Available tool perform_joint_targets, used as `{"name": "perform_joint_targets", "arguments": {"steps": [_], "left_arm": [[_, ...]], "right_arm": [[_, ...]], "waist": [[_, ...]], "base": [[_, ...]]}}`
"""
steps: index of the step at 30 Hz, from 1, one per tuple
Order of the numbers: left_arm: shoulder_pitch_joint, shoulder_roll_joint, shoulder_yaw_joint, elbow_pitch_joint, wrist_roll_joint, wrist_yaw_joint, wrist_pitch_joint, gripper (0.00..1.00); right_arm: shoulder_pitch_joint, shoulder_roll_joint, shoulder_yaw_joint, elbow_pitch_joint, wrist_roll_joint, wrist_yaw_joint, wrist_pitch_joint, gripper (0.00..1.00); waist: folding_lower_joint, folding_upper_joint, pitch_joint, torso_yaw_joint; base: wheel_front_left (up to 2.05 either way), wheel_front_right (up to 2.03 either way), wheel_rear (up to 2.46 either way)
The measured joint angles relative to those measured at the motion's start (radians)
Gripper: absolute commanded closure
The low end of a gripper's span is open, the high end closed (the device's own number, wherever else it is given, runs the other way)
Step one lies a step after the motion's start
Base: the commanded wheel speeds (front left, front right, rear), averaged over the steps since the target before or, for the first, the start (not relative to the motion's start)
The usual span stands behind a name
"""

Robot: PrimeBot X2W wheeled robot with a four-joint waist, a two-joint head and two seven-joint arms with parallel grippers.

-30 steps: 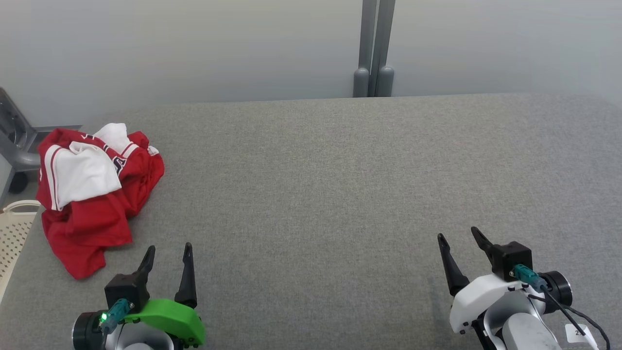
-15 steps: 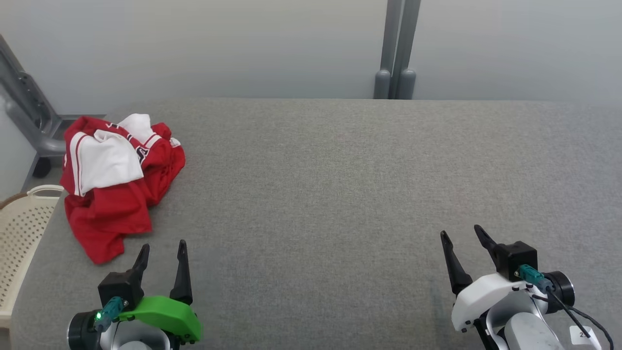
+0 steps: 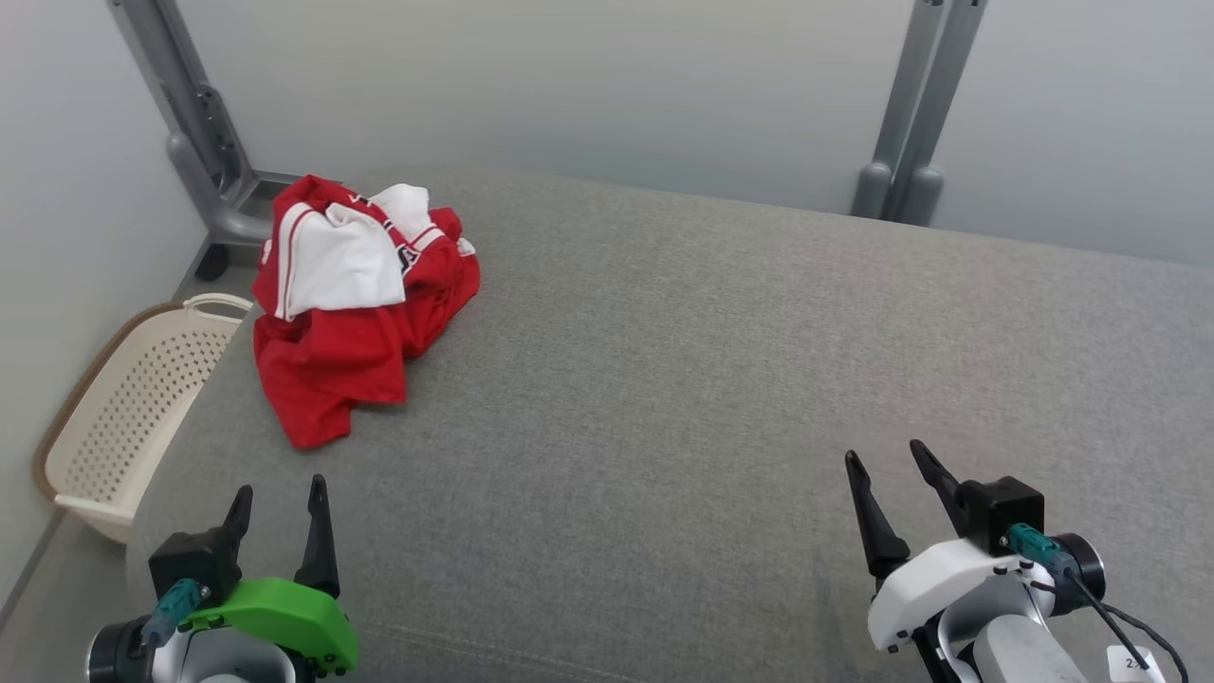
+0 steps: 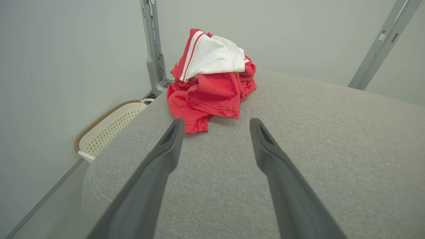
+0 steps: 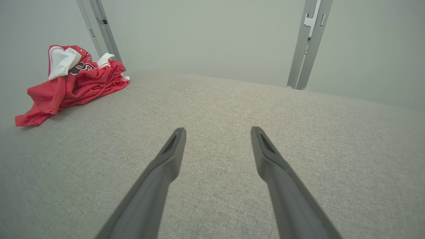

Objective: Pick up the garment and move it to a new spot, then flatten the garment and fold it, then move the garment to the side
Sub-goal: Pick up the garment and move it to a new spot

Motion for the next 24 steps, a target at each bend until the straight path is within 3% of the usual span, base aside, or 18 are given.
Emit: {"name": "perform_joint_targets", "arguments": {"steps": [14, 24], "left_arm": [[0.051, 0.034, 0.015, -0.073, -0.02, 0.025, 0.042, 0.0], [0.065, 0.043, 0.012, -0.092, -0.03, 0.03, 0.056, 0.0]], "right_arm": [[0.001, 0.001, 0.037, 0.013, 0.026, 0.0, -0.012, 0.0], [-0.004, 0.001, 0.052, 0.016, 0.028, 0.0, -0.018, 0.0]], "waist": [[0.0, 0.0, -0.007, 0.161], [0.0, 0.0, 0.003, 0.19]], "base": [[0.0, 0.0, 0.0], [0.0, 0.0, 0.0]]}}
